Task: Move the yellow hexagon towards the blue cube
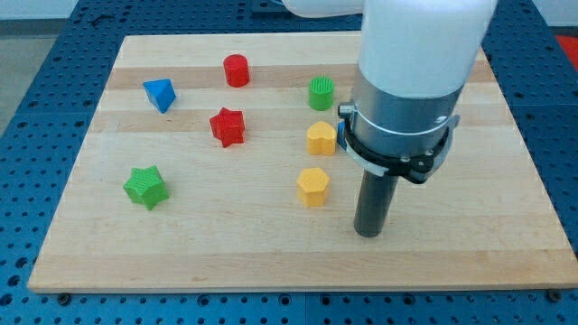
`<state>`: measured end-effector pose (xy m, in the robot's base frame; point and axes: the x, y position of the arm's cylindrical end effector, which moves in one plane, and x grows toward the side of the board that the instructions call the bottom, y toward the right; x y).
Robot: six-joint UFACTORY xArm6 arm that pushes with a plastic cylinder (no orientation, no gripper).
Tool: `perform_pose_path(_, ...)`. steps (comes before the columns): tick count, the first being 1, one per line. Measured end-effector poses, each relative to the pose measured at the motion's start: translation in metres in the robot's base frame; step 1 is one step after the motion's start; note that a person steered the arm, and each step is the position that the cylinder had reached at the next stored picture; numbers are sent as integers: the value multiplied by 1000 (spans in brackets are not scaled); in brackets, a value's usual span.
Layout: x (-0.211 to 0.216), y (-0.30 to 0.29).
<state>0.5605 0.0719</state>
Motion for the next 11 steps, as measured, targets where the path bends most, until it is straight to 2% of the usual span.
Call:
perform_pose_path(5, -1, -131)
perform_pose_path(6, -15, -137)
perform_pose_path(9, -20, -126)
perform_pose_path(11, -48, -58)
